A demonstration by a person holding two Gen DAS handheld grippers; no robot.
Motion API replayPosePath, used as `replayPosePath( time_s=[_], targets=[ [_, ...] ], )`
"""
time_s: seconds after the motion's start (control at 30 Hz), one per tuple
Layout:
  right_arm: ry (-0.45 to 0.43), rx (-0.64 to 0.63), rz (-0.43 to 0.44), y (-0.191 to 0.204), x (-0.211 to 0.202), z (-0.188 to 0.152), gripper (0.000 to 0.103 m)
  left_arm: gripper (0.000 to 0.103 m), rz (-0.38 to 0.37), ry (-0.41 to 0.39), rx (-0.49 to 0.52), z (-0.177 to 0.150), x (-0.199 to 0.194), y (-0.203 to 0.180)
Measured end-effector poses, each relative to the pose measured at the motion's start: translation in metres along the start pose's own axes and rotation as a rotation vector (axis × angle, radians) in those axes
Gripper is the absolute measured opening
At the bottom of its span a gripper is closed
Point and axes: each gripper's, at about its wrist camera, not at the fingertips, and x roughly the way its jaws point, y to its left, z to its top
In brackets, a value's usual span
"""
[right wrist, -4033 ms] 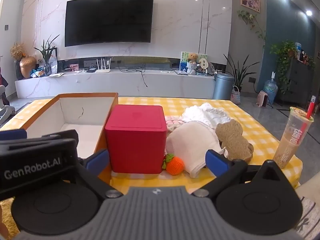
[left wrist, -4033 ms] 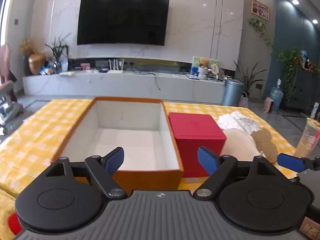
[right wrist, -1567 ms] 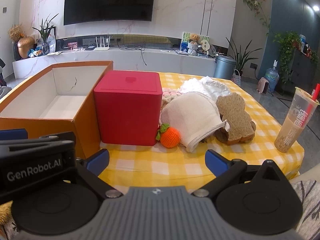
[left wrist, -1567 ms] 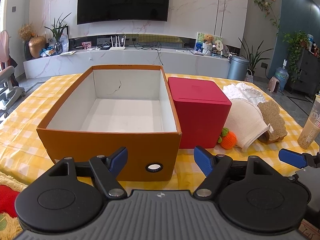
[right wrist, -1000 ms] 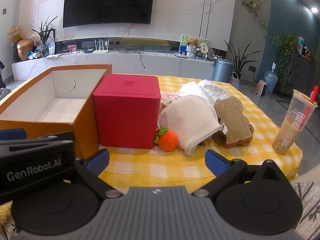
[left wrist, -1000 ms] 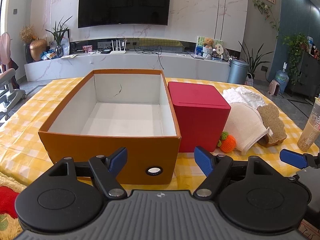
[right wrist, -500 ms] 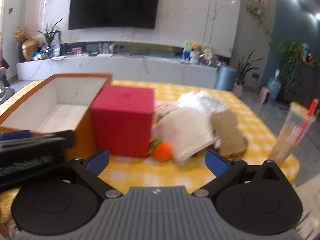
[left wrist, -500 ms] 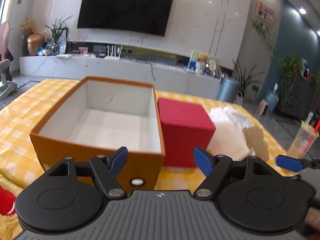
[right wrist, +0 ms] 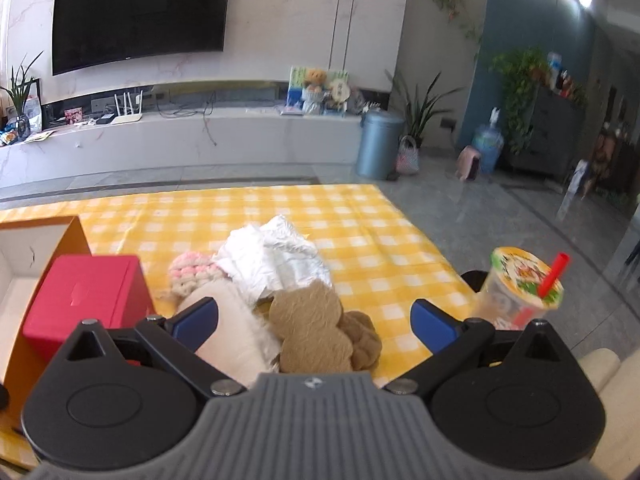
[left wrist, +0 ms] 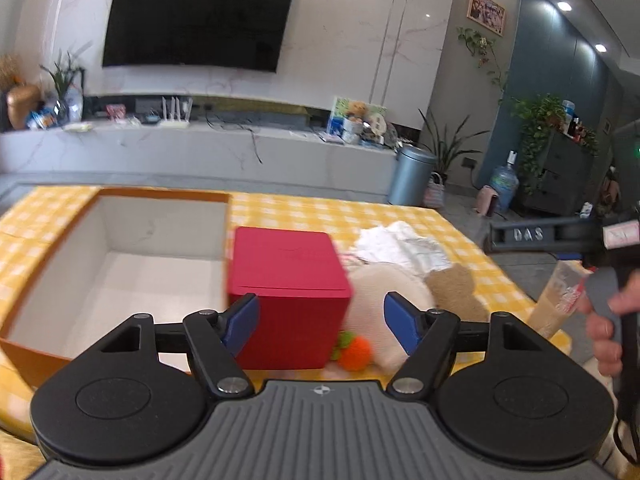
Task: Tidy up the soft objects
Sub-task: 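Move the left tool to the white cloth bag while the right tool approaches the brown bear sponge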
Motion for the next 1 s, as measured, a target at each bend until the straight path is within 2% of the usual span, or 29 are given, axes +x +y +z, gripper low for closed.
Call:
replayPosePath(
  time_s=[0.07, 0.2, 0.3, 0.37, 0.4, 0.47, 0.57, 0.67, 0.83, 1.0],
  targets=[
    [0.045, 0.006, 0.019, -0.011, 0.013, 0.013, 0.1, 0.088, -0.026, 0.018, -0.004, 0.002, 0.013, -0.009],
    [0.05, 0.161, -0.034, -0.04, 0.037, 0.021, 0.1, 0.088, -0.049, 0.044, 0.009, 0.009, 0.038, -0.03],
    [0.084, 0.247, -0.066, -0.053, 0.062, 0.0, 0.1, 0.088, -0.065, 0.056, 0.008, 0.013, 0.057, -0.041],
    [0.114, 0.279, -0.054, -0.057, 0.08, -0.023, 0.099, 0.088, -0.078, 0.078, 0.021, 0.014, 0.073, -0.054],
    [0.151, 0.296, -0.056, -0.059, 0.088, -0.031, 0.092, 0.088, -0.086, 0.091, 0.03, 0.014, 0.08, -0.058],
    [0.198, 0.309, -0.049, -0.063, 0.095, -0.039, 0.089, 0.088, -0.09, 0.113, 0.047, 0.013, 0.096, -0.069],
    [0.153, 0.266, -0.039, -0.07, 0.092, -0.037, 0.093, 0.088, -0.098, 0.134, 0.069, 0.008, 0.116, -0.084],
    [0.129, 0.29, -0.06, -0.083, 0.093, -0.04, 0.096, 0.088, -0.101, 0.142, 0.096, 0.002, 0.13, -0.097],
    [0.155, 0.382, 0.036, -0.103, 0.103, -0.051, 0.096, 0.088, -0.097, 0.17, 0.187, -0.014, 0.151, -0.115],
    [0.144, 0.374, 0.118, -0.102, 0.106, -0.051, 0.096, 0.088, -0.11, 0.146, 0.284, -0.039, 0.149, -0.124]
  ],
)
